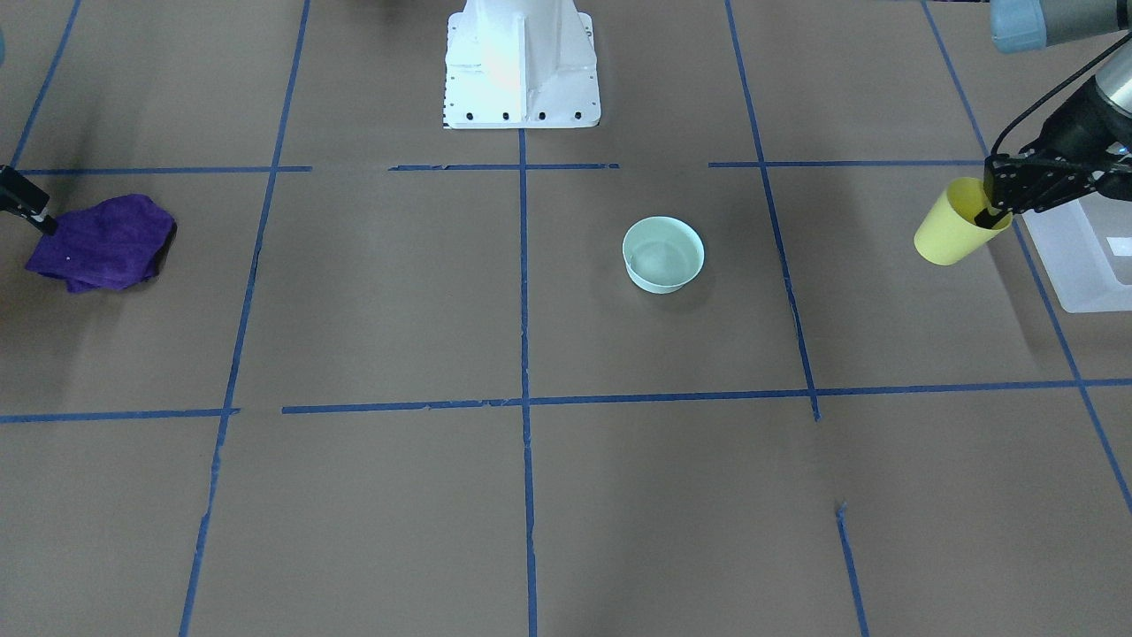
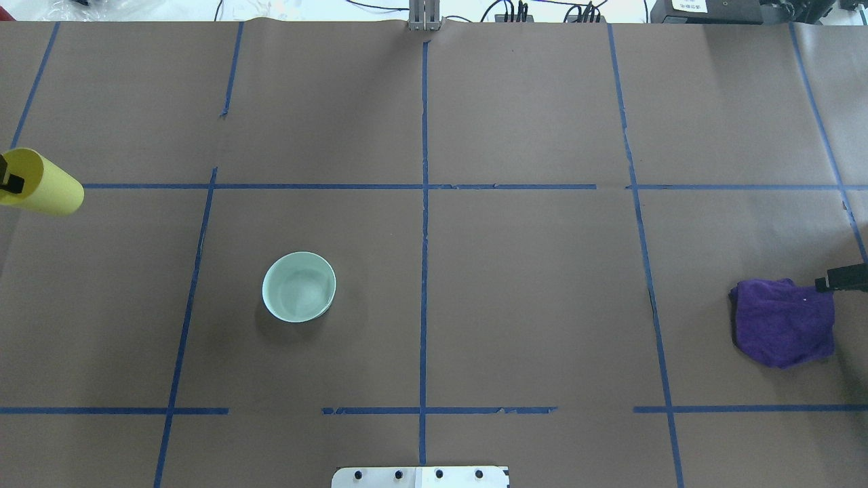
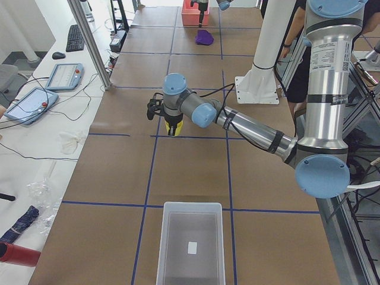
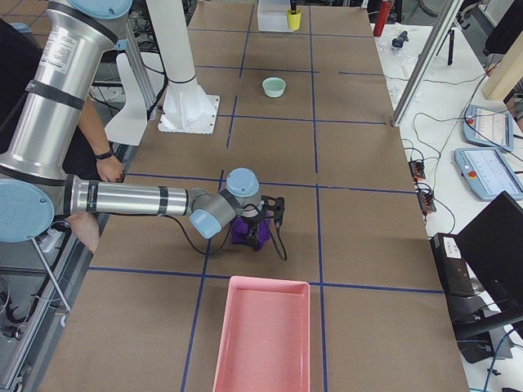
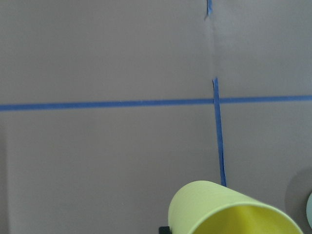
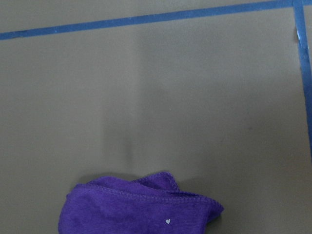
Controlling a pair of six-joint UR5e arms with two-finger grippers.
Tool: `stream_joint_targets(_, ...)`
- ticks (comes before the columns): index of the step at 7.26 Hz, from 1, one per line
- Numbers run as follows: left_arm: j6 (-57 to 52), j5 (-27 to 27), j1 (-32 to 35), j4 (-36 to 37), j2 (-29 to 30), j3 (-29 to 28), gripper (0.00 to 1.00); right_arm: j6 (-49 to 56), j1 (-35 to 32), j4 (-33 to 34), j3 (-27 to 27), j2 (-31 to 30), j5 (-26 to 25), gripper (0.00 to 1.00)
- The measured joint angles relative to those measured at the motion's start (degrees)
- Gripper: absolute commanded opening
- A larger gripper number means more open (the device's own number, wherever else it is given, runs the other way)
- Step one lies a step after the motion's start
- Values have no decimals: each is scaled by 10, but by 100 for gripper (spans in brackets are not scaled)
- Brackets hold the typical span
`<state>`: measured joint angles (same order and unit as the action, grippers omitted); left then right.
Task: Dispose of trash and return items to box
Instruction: 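Carry the cup to the white bin while the right gripper grasps the purple cloth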
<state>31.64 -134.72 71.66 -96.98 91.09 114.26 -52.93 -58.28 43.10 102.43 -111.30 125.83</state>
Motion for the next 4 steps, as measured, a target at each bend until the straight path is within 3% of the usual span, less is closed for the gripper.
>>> stream_joint_targets(2,-91,24,62,76,31,-6,0,-51,64,-34,-19,-8,-45,100)
stream_joint_targets(3,-134,38,93,107,49,-15,0,-60,84,-61,-40,-9,-52,89)
stream_joint_targets(4,-180,50,128,130,67,-35,0,-68,96,-81,-55,-9,-55,29)
